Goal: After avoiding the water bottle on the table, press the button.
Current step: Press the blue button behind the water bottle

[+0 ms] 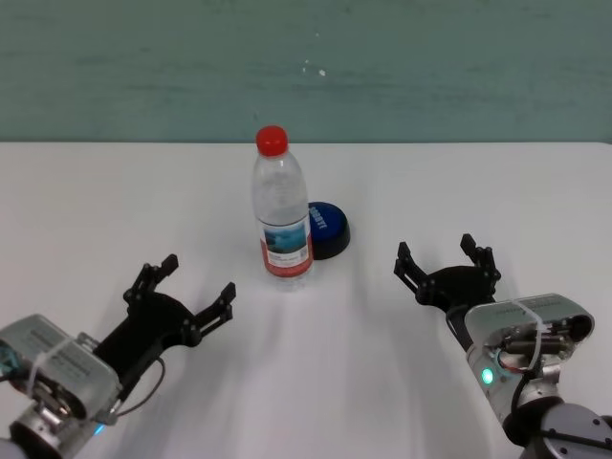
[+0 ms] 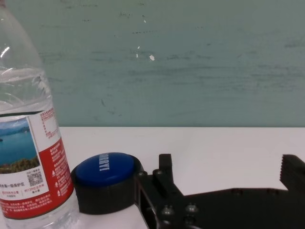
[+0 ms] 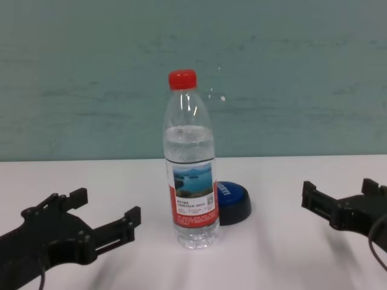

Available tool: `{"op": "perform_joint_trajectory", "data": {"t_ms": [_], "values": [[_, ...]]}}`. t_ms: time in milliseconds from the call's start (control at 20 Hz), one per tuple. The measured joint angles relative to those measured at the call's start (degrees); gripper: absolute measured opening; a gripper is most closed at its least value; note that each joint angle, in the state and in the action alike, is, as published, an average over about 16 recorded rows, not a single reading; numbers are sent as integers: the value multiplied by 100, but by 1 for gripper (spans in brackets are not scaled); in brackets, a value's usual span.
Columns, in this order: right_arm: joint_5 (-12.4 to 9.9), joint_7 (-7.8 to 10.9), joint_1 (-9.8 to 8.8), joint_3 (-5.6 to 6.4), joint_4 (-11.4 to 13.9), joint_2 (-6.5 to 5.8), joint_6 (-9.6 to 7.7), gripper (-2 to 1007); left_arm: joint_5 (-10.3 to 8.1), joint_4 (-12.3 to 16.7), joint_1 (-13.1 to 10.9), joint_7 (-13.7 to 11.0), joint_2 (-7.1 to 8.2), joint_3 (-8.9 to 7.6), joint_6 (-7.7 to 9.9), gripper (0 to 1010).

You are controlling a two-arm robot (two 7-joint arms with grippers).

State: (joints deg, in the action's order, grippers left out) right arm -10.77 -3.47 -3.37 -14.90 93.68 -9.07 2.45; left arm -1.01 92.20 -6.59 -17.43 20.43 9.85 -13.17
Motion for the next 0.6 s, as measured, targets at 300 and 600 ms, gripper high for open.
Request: {"op": "perform_joint_trajectory", "data": {"t_ms": [300,600], "values": [[0,0,0,0,0,0,0,1004,8,-8,24,24,43,14,29,1000],[0,0,0,0,0,0,0,1004,-1,39,4,19,75,10,48,1000]]}}
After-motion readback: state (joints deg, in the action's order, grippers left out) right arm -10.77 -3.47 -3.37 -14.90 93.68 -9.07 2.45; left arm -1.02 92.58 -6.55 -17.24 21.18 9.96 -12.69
